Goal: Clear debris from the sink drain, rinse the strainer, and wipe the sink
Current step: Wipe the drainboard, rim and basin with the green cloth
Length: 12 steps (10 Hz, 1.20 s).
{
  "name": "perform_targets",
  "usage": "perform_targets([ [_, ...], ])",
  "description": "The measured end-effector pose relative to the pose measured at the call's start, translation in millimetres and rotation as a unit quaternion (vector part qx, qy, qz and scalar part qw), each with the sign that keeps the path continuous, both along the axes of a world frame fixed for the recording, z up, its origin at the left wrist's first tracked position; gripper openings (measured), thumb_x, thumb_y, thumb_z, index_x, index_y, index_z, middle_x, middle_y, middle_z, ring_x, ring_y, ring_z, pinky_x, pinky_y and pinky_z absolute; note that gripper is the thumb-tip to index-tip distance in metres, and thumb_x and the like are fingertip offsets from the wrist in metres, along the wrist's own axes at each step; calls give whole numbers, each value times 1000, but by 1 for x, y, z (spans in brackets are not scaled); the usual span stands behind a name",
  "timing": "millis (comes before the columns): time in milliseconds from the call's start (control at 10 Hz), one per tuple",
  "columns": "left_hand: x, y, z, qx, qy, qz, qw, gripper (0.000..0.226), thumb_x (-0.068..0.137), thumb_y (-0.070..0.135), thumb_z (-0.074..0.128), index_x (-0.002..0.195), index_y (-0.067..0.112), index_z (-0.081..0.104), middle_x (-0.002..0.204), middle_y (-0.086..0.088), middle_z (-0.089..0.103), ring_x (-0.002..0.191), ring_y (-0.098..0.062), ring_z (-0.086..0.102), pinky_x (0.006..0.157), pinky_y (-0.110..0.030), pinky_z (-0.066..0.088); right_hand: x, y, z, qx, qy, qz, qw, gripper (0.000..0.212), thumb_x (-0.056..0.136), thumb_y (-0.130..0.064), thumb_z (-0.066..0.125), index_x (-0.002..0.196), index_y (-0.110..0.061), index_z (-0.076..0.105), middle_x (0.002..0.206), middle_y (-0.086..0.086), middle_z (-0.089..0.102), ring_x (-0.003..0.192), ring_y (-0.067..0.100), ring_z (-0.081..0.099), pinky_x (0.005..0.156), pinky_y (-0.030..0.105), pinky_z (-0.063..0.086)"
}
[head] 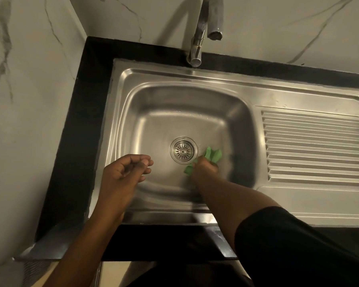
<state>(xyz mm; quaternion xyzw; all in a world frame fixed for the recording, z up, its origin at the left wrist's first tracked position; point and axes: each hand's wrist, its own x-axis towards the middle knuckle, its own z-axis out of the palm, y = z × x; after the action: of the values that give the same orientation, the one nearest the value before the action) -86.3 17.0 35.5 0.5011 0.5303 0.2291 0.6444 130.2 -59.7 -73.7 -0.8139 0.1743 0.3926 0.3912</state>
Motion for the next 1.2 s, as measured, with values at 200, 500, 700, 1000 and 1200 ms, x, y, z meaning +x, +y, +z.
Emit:
perform_targets([
  [200,-9,-1,-3,0,8,1,1000,16,100,12,67,99,20,81,100,-1,83,95,-23,79,90,-43,62,17,47,-27,29,-11,-15,999,33,95,-16,62,129,-18,63,96,1,68,70,21,67,50,31,60],
  [500,-10,-4,-10,-9,8,3,1000,16,100,12,68,101,20,81,101,-2,83,97,-25,79,88,-40,61,34,112,-8,70,55,161,983,30,93,-2,61,123,-3,59,109,18,58,99,34,62,86,44,57],
  [700,-2,0,-10,-13,-1,3,1000,14,100,12,68,100,19,80,99,-2,83,96,-25,79,85,-36,61,92,66,0,229,111,-14,967,42,91,-8,46,129,-3,62,106,18,65,88,33,62,76,38,51],
  [1000,6,12,-6,-15,3,-10,1000,14,100,11,67,102,17,80,99,-1,83,94,-21,79,87,-38,62,119,35,-27,-9,-140,70,988,48,93,-4,59,141,-6,56,129,19,64,117,33,63,98,39,51],
  [1200,8,14,-9,-16,2,-7,1000,13,99,12,68,103,16,80,98,-1,83,94,-23,79,87,-38,62,56,39,-19,-138,-477,223,839,59,79,-5,56,135,-24,55,134,6,52,115,34,53,91,47,49],
])
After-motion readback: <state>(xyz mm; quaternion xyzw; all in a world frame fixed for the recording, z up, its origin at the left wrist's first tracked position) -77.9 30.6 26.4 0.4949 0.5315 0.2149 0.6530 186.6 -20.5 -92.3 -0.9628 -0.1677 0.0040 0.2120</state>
